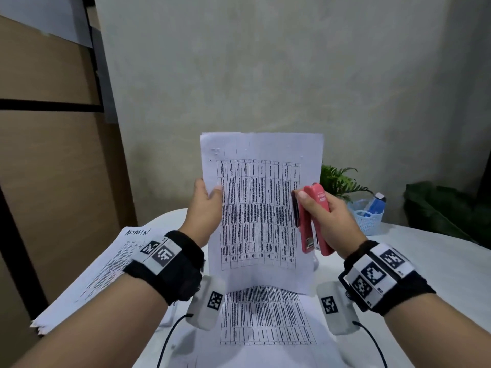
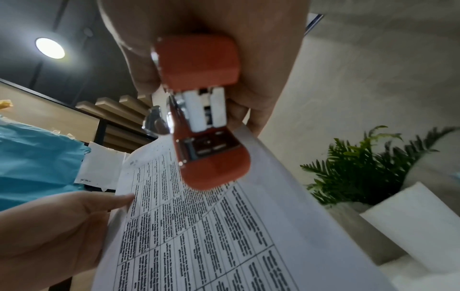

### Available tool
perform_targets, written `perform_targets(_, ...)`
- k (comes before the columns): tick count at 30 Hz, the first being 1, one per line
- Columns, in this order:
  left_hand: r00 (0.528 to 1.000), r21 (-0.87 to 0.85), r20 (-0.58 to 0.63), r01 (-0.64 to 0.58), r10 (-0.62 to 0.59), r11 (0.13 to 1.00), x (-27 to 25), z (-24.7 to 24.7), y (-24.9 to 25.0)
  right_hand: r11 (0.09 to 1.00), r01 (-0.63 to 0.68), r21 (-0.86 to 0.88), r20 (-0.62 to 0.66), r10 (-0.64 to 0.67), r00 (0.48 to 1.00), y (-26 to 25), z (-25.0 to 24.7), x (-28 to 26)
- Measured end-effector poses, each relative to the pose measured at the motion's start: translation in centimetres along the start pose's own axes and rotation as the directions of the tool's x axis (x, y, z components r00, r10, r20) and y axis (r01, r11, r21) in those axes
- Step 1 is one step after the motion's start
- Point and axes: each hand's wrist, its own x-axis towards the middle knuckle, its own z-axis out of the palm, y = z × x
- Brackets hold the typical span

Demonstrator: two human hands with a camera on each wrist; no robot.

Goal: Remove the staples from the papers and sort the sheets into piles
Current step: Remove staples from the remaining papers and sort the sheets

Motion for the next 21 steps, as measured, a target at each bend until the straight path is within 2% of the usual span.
perform_targets(3,0.997,-0.051,-0.059,-0.048,0.045,0.998,0.2,0.0,0.8,0.998,0.066,-0.005,-0.088,-0.066,0.994,-1.2,-0.1,0.7)
perform_targets(5,0.996,-0.106,-0.07,-0.063,0.055,0.992,0.3,-0.2,1.4,0.997,0.067,0.024,-0.104,-0.064,0.992,-1.8,-0.2,1.1)
perform_targets(8,0.999,-0.05,-0.024,-0.03,0.029,0.998,-0.3,-0.1,0.8,0.995,-0.048,0.085,-0.013,0.05,0.999,-1.4,0.3,1.1)
perform_targets(10,1.0,0.013,-0.004,0.015,-0.015,1.0,-0.9,0.4,-0.1,0.989,-0.144,0.03,0.029,0.143,0.989,-0.7,1.0,0.9)
perform_targets(12,0.999,0.062,0.009,0.035,-0.035,0.997,-1.0,0.8,-1.2,0.983,-0.172,-0.056,-0.04,0.17,0.985,-0.3,1.6,1.0)
perform_targets(14,1.0,0.1,0.003,0.025,-0.025,0.995,-0.9,1.0,-1.7,0.976,-0.094,-0.196,-0.215,0.051,0.975,-0.5,1.7,1.8)
perform_targets(15,1.0,0.105,0.002,0.004,-0.004,0.995,-0.8,1.1,-1.7,0.974,-0.038,-0.226,-0.316,-0.036,0.948,-1.2,1.5,2.4)
perform_targets(17,0.998,0.102,0.01,-0.059,0.058,0.993,-0.6,1.2,-1.8,0.976,0.146,-0.159,-0.44,-0.203,0.875,-3.8,1.4,3.5)
perform_targets(21,0.992,0.104,0.012,-0.123,0.123,0.987,-0.5,1.4,-2.2,0.883,0.469,0.013,-0.423,-0.42,0.803,-9.2,2.4,5.9)
